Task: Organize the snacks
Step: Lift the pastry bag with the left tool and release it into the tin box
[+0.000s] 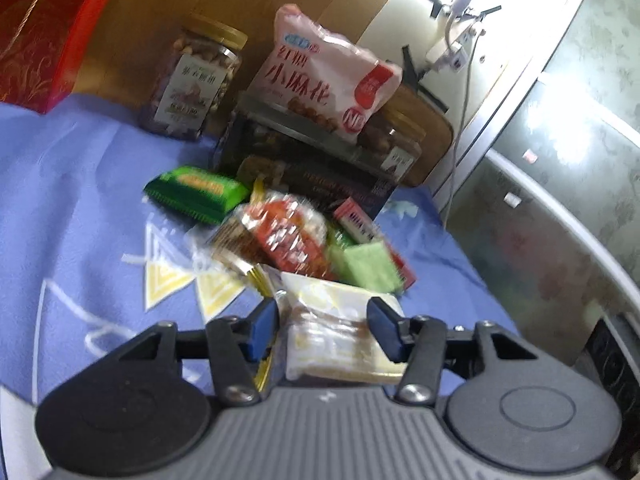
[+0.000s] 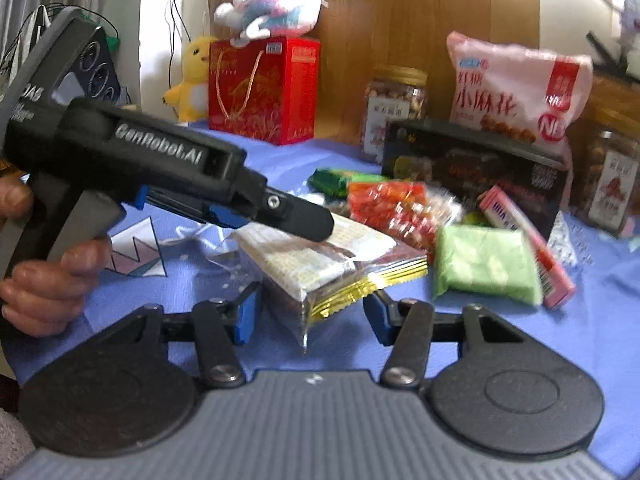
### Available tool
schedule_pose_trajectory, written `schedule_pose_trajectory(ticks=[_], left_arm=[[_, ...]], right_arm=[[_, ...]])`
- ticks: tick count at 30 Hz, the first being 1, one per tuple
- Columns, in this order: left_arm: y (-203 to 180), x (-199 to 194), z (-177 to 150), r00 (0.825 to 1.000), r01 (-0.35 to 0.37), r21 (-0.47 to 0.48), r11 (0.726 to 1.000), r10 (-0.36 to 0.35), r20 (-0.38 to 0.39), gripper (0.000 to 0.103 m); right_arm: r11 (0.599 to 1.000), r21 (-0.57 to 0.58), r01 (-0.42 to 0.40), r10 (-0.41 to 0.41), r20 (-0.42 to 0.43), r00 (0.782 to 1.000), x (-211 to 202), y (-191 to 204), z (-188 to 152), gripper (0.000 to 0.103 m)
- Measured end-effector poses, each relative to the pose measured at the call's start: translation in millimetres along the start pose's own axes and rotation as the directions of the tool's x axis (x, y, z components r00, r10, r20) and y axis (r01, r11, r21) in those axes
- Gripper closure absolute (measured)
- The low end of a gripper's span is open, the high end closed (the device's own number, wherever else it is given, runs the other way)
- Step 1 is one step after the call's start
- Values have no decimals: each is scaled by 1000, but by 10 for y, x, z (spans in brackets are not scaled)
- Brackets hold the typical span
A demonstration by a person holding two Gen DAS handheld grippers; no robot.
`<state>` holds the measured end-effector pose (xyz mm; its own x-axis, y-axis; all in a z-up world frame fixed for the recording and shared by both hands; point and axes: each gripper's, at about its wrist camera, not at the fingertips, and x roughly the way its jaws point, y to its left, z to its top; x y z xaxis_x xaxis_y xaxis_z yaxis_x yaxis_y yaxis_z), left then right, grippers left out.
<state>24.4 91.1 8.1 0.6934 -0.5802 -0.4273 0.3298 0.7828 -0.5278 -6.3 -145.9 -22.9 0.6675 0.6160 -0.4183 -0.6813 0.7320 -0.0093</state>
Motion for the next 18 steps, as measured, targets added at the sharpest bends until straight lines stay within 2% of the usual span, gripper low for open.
schedule_pose_trajectory(ticks=[5,12,16,18], left_arm=[[-217,119,380,999,21,66,998,-24,42,54],[-435,618,1069,994,14,148,989,-30,108,54],[-383,971,1387,985,-53,129,990,31,171,52],[-296,1129,1459,981,-109,106,988,89,175,50]], right_arm=[[998,-8,56,-55,77,995,-29,-224,240,46],[987,-13,160,-157,144,977,233,-767,691,46],[984,45,175,-179,103,978,633,-1119,953,44],[968,55,244,-247,72,966,814,-1209,997,41]])
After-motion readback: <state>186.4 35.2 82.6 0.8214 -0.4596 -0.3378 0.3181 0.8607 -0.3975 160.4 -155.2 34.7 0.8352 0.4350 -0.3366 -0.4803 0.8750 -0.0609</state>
